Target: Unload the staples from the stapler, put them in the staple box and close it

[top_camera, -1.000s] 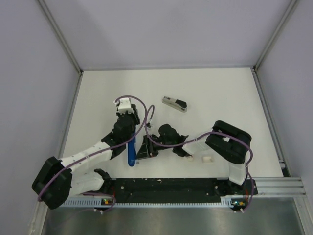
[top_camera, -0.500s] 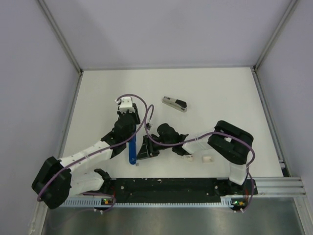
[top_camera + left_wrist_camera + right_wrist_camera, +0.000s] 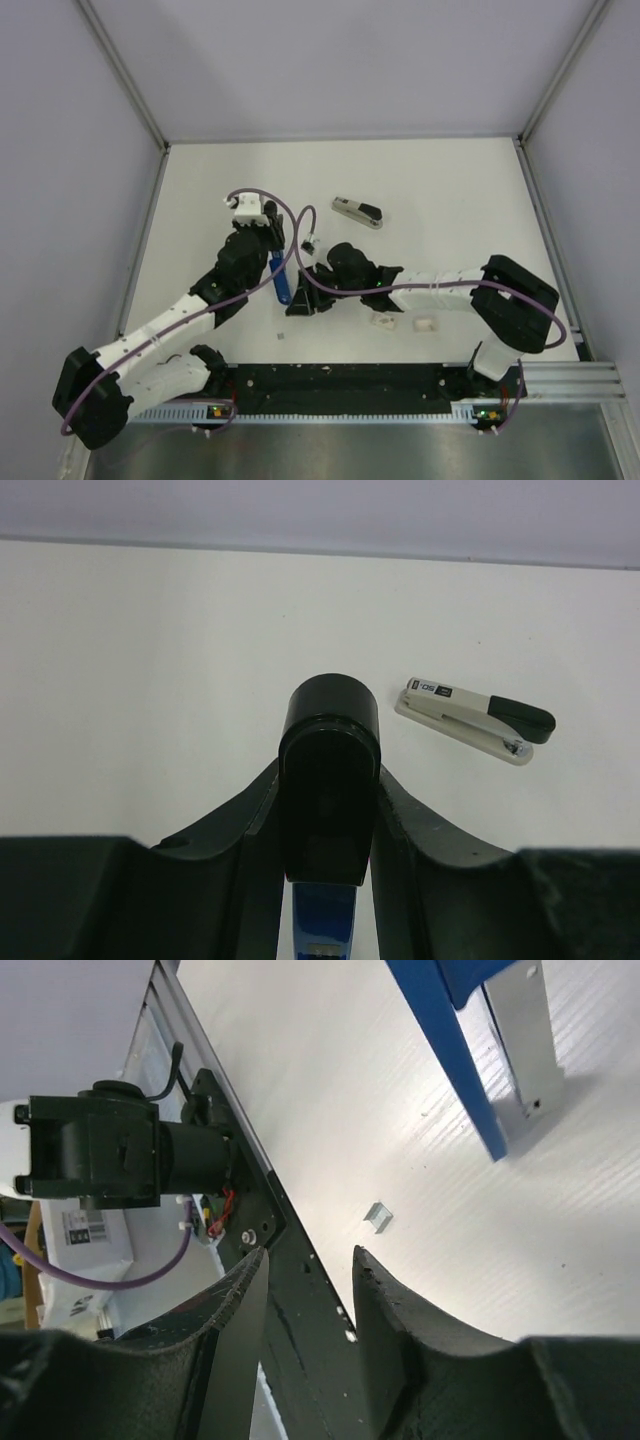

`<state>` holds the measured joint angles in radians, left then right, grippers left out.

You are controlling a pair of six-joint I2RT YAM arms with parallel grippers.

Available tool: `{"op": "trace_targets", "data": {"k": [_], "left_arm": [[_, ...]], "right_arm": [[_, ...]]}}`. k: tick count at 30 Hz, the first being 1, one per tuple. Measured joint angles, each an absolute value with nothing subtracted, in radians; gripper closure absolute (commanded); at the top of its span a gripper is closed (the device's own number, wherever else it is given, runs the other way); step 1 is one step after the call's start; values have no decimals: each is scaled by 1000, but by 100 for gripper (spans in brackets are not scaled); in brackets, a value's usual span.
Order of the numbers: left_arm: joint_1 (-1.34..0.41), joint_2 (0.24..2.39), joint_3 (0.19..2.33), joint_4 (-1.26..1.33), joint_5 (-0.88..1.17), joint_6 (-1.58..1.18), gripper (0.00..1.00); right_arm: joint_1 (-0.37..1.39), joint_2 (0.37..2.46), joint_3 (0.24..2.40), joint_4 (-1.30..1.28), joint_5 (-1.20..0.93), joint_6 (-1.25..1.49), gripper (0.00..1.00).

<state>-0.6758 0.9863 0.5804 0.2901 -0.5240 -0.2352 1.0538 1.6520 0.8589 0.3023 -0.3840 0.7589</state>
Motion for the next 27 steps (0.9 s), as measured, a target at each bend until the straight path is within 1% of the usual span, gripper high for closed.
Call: {"op": "trace_targets", "data": {"k": [9, 15, 20, 27], "left_arm": [[-676, 875, 636, 203, -516, -192, 100], [-676, 852, 659, 179, -482, -196, 100], [-676, 820, 669, 117, -406, -251, 100], [-677, 737, 669, 80, -323, -356, 100]], "right_arm": [[1054, 1573, 859, 196, -321, 679, 60], [1053, 1555, 858, 178, -266, 654, 66], [1026, 1555, 834, 207, -213, 664, 69], [952, 1555, 783, 278, -199, 734, 69]]}}
